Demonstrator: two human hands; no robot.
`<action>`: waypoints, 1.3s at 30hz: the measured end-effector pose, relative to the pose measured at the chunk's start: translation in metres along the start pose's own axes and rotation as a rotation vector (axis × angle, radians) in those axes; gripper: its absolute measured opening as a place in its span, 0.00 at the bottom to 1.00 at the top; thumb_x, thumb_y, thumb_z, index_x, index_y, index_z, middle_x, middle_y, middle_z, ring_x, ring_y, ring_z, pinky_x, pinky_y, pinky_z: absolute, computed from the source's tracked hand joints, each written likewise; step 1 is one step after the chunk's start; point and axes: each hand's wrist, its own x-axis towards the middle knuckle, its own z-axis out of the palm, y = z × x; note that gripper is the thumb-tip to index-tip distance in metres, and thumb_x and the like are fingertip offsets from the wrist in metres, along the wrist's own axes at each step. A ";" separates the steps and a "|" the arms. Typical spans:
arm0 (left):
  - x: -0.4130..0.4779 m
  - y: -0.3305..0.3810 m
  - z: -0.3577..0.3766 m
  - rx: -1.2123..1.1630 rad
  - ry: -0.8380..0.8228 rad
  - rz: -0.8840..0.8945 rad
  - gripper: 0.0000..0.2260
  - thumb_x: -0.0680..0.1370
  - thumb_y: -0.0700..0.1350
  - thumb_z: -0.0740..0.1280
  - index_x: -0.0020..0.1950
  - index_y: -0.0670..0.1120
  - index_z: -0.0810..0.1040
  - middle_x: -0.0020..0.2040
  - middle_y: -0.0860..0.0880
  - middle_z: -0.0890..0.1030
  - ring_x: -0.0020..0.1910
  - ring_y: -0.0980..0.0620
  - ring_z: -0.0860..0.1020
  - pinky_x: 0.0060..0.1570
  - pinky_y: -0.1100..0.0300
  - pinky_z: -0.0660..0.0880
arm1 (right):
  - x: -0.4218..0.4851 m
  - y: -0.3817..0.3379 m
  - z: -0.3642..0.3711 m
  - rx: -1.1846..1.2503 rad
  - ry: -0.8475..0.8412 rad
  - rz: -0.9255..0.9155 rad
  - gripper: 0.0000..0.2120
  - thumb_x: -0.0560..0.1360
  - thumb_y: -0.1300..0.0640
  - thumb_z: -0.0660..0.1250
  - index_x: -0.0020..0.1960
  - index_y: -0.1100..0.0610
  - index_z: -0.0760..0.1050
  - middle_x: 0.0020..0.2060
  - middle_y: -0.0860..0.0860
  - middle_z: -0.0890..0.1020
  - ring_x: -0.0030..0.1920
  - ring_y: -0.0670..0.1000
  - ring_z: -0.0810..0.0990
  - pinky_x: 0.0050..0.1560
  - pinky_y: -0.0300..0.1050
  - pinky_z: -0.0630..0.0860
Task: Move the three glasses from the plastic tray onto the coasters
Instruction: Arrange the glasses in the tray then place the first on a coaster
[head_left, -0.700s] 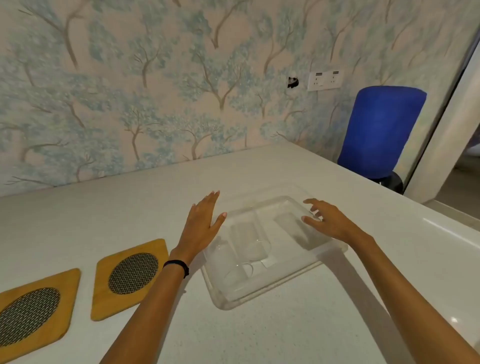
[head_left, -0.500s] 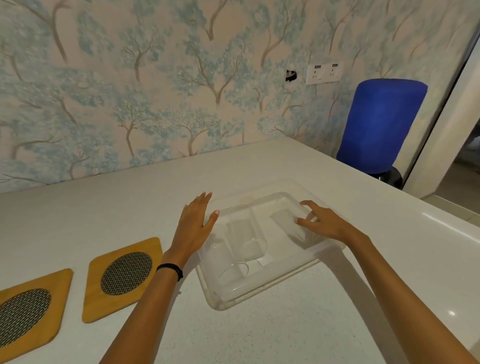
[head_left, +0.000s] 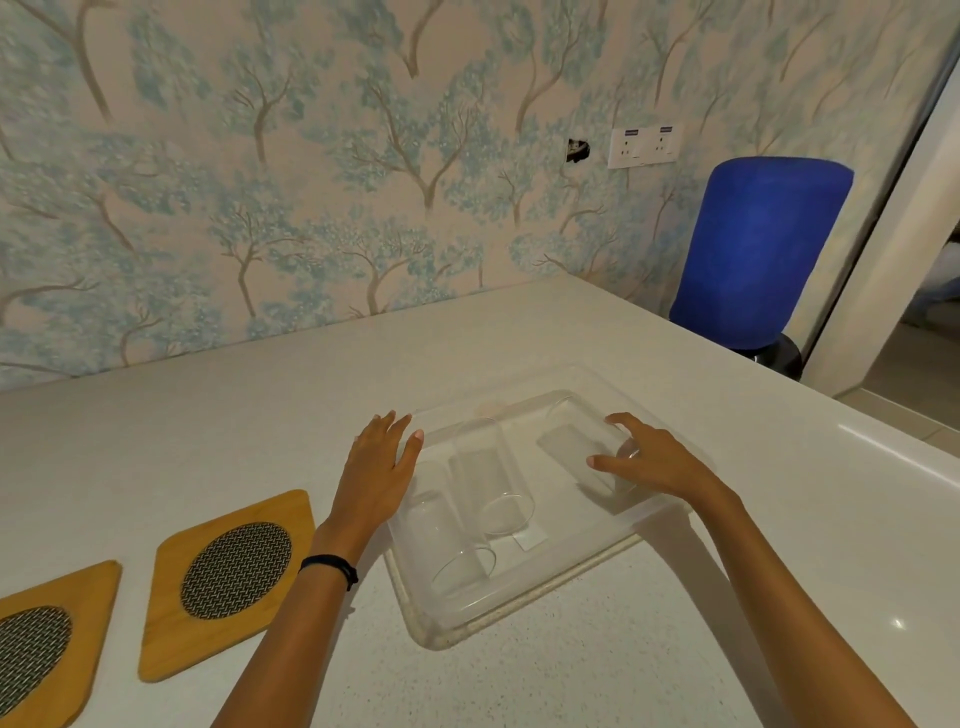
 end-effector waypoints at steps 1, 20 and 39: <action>0.000 0.000 0.000 0.001 0.002 0.000 0.22 0.81 0.54 0.51 0.73 0.49 0.59 0.77 0.47 0.57 0.76 0.49 0.51 0.73 0.50 0.47 | 0.000 0.000 0.001 0.001 0.020 -0.004 0.33 0.70 0.44 0.69 0.70 0.50 0.60 0.57 0.58 0.77 0.50 0.53 0.75 0.55 0.48 0.72; -0.001 0.001 -0.001 -0.023 0.023 -0.011 0.21 0.81 0.54 0.52 0.73 0.49 0.61 0.76 0.47 0.59 0.76 0.49 0.52 0.73 0.49 0.49 | -0.020 0.000 -0.019 0.686 0.549 -0.161 0.26 0.67 0.53 0.74 0.61 0.48 0.67 0.56 0.51 0.76 0.57 0.55 0.77 0.55 0.54 0.77; -0.004 0.006 -0.003 -0.028 0.010 -0.016 0.21 0.81 0.53 0.51 0.73 0.49 0.60 0.76 0.47 0.58 0.76 0.49 0.52 0.74 0.49 0.49 | -0.023 0.000 -0.017 0.246 0.522 -0.281 0.28 0.66 0.48 0.74 0.63 0.47 0.68 0.59 0.50 0.76 0.57 0.52 0.72 0.56 0.51 0.73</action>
